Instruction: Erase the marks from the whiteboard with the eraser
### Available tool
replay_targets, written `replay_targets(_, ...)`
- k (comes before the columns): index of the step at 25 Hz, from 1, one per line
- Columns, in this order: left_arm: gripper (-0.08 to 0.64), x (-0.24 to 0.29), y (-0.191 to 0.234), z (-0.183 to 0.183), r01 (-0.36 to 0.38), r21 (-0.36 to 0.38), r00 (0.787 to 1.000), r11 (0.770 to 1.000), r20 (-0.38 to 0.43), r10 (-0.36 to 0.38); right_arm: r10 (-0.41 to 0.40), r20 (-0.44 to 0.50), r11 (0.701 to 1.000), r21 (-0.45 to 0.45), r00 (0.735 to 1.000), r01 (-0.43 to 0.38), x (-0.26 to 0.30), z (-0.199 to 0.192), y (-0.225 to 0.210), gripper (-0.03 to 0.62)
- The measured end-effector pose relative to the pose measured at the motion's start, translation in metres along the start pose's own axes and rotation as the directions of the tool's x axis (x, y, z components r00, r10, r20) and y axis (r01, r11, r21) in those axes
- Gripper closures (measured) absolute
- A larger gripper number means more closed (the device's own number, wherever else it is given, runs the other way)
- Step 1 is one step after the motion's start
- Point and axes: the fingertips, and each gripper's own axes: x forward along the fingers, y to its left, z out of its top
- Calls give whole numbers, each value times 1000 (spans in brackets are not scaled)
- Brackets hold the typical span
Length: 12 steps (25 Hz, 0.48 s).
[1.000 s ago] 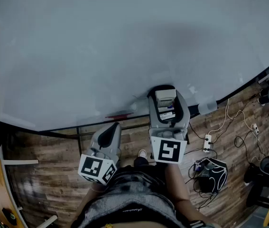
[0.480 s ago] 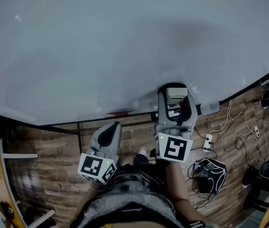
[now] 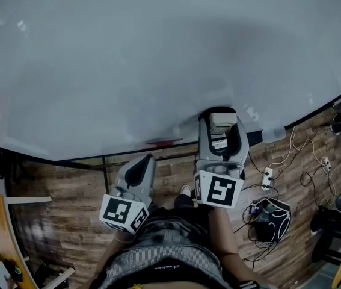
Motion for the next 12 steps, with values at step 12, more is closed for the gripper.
replay_targets(12, 561, -39, 50, 8, 9, -17, 1000, 1000, 11, -9, 40, 12, 999, 1, 999, -40, 3, 14, 93, 325)
